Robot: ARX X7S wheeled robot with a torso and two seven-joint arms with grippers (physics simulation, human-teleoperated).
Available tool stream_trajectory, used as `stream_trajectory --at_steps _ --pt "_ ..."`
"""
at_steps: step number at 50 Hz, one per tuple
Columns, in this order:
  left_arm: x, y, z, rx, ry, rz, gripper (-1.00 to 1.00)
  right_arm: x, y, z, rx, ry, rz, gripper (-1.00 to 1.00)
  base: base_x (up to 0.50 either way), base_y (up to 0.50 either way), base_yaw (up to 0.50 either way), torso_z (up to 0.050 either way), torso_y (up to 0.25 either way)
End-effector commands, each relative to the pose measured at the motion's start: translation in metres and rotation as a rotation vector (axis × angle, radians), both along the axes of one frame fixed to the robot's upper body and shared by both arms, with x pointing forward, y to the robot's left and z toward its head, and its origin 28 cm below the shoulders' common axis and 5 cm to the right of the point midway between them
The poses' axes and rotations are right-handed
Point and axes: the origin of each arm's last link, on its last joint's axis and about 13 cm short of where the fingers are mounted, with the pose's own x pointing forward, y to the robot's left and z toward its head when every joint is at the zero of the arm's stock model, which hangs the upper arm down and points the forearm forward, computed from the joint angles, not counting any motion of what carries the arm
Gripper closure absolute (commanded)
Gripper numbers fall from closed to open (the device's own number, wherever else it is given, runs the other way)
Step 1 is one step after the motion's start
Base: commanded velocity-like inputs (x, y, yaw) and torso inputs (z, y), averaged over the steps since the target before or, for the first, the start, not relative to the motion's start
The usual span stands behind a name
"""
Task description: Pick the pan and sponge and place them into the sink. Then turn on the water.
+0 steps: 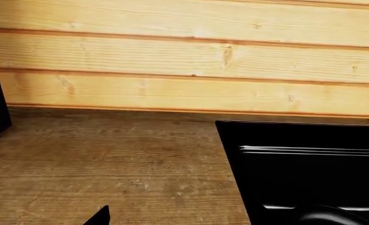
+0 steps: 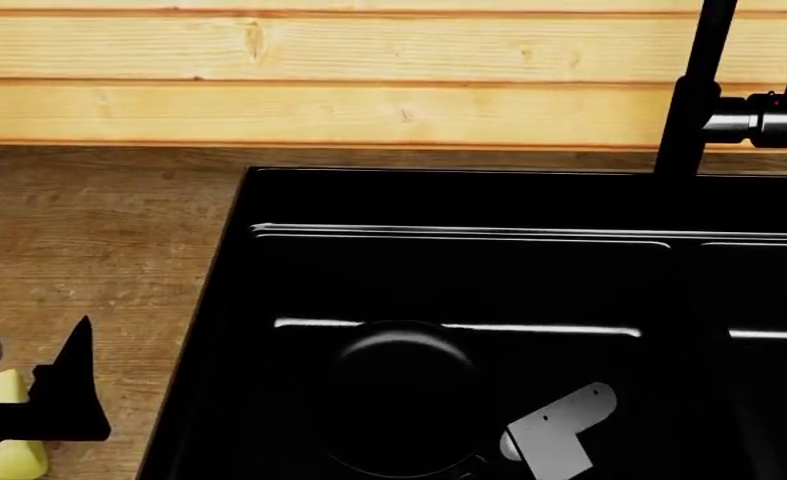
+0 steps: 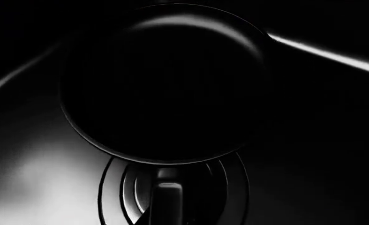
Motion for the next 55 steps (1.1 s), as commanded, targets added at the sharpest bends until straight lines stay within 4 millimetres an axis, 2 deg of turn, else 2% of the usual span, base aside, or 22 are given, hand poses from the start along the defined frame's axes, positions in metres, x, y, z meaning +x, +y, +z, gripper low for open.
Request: stream_trajectory --at_steps 1,4,5,20,32,38,48,54,55 --pt "0.001 -0.002 0.0 0.0 0.001 0.003 -1.0 0.006 0.002 0.005 0.024 -0.03 -0.006 1.0 0.0 0.0 0.0 0.0 0.0" --pt "0.0 0.0 0.0 -0.001 0.0 0.003 -1.0 0.006 0.002 0.005 0.021 -0.032 -0.007 1.0 0.0 0.0 0.0 0.0 0.0" --pt "-0.001 0.001 0.0 -0.001 0.0 0.004 -1.0 0.005 0.002 0.005 0.018 -0.033 -0.007 -1.0 0.0 0.0 0.0 0.0 0.0" --pt "-0.001 0.001 -0.001 -0.002 0.002 0.003 -1.0 -0.001 0.0 0.014 0.022 -0.043 -0.02 -1.0 0.0 0.0 0.0 0.0 0.0" --pt "0.0 0.0 0.0 -0.003 0.001 0.001 -1.0 -0.004 0.003 0.053 0.016 -0.119 -0.037 -1.0 0.0 0.0 0.0 0.0 0.0" --pt "-0.003 -0.002 0.0 0.016 0.016 0.011 -1.0 -0.012 0.002 0.075 0.019 -0.164 -0.066 -1.0 0.0 0.0 0.0 0.0 0.0" --pt "-0.021 -0.008 0.021 0.091 -0.002 0.1 -1.0 -0.033 0.005 0.106 0.039 -0.283 -0.146 -1.0 0.0 0.0 0.0 0.0 0.0" --pt "-0.035 -0.01 0.027 0.073 0.057 0.126 -1.0 -0.04 0.007 0.114 0.068 -0.345 -0.19 -1.0 0.0 0.0 0.0 0.0 0.0" --pt "-0.037 -0.01 0.028 0.006 0.093 0.13 -1.0 -0.041 0.006 0.115 0.09 -0.353 -0.246 -1.0 0.0 0.0 0.0 0.0 0.0"
